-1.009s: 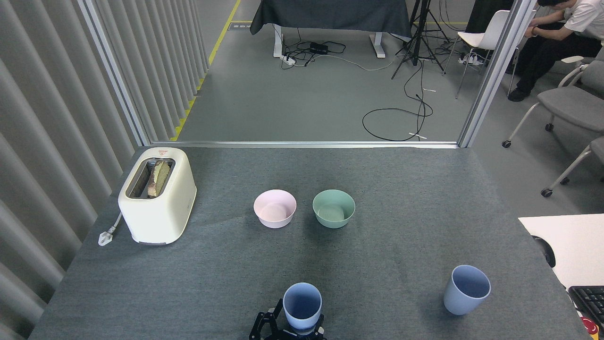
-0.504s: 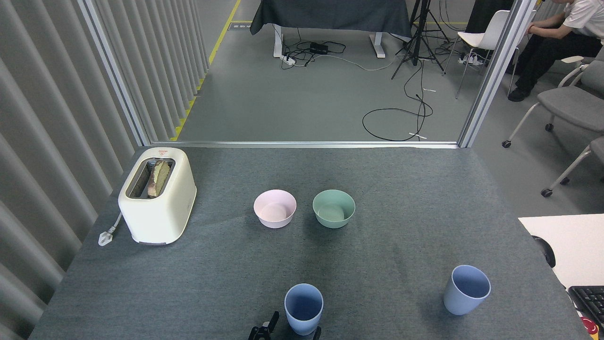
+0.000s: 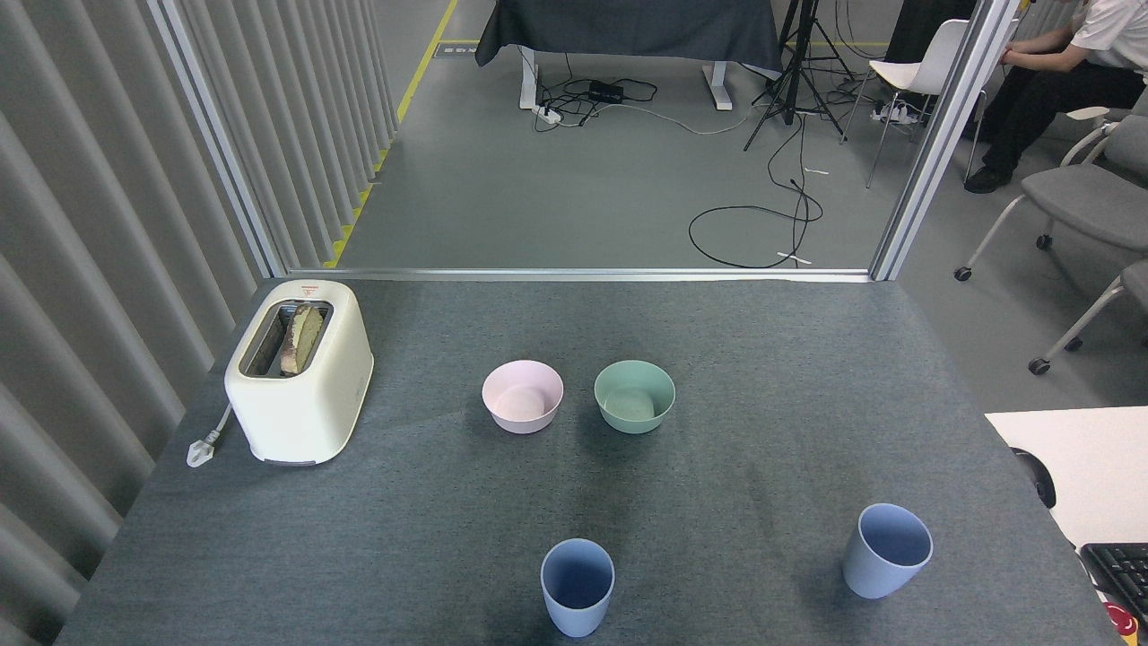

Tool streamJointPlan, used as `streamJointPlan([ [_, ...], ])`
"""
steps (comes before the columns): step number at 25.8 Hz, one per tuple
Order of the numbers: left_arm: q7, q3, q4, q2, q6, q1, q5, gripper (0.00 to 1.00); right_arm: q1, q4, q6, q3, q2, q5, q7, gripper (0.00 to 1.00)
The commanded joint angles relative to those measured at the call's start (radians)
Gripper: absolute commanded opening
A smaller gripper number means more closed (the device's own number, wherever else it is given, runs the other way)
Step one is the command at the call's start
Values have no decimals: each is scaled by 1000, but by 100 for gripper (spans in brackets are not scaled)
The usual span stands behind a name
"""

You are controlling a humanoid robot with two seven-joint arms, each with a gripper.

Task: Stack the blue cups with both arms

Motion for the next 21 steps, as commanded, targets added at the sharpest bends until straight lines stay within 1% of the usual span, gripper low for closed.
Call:
streamJointPlan([
  [1,-1,72,-91,44,10,81,31,100,21,0,0,-23,0,-1,-10,100],
  [4,-1,147,-97,48,15,92,113,100,20,5,-2,-114,0,-1,8,100],
  [6,-1,186,-92,48,15,92,159,100,12,28,0,-143,1,-1,39,100],
  [8,-1,204,-91,48,18,92,172,100,0,60,0,-161,-2,-2,51,100],
  [11,-1,224,-91,48,21,92,172,100,-59,100,-2,-178,-5,-1,53,100],
  [15,-1,249,-88,47,19,90,172,100,-146,178,0,-178,-40,-6,53,100],
  [21,-1,250,-78,47,19,92,172,100,-278,305,-2,-177,-51,1,56,100],
])
